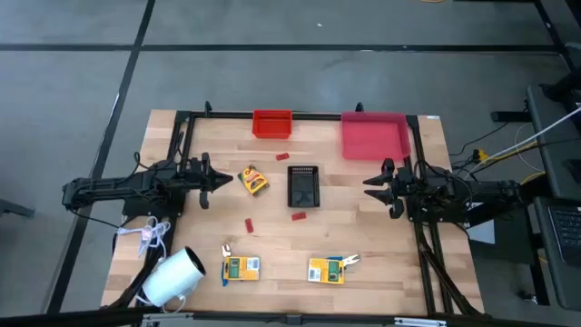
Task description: Pick & Place School Supplies
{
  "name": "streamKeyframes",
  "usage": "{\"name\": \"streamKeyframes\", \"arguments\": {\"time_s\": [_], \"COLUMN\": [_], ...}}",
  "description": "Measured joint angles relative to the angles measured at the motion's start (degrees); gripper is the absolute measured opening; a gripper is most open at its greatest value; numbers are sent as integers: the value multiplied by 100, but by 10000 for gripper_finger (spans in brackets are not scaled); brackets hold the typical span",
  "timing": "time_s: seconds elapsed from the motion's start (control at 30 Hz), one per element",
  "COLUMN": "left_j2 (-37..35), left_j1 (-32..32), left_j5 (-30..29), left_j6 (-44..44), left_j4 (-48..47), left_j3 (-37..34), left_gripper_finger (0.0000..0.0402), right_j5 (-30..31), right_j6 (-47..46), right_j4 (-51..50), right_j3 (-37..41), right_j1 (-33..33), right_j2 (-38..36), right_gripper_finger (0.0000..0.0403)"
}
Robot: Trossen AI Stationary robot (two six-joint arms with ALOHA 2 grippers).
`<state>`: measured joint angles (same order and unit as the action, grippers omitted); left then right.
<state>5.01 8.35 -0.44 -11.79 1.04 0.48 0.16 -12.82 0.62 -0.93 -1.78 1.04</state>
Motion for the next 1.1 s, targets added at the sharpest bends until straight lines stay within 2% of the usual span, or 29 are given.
{"name": "streamKeyframes", "arguments": {"time_s": [1.0, 1.1], "left_j2": [1, 1], "left_j1": [-1, 0], "left_j5": [0, 1], "left_j6": [2, 2], "left_j4": [0, 0], "left_j3": [0, 0], "left_gripper_finger": [12, 12], "right_j5": [0, 112], "right_j6": [0, 438], "right_j4": [-2, 88], "right_j3": [0, 0], "right_j1": [2, 16], "right_j2": [0, 2], "right_gripper_finger": [155, 155]}}
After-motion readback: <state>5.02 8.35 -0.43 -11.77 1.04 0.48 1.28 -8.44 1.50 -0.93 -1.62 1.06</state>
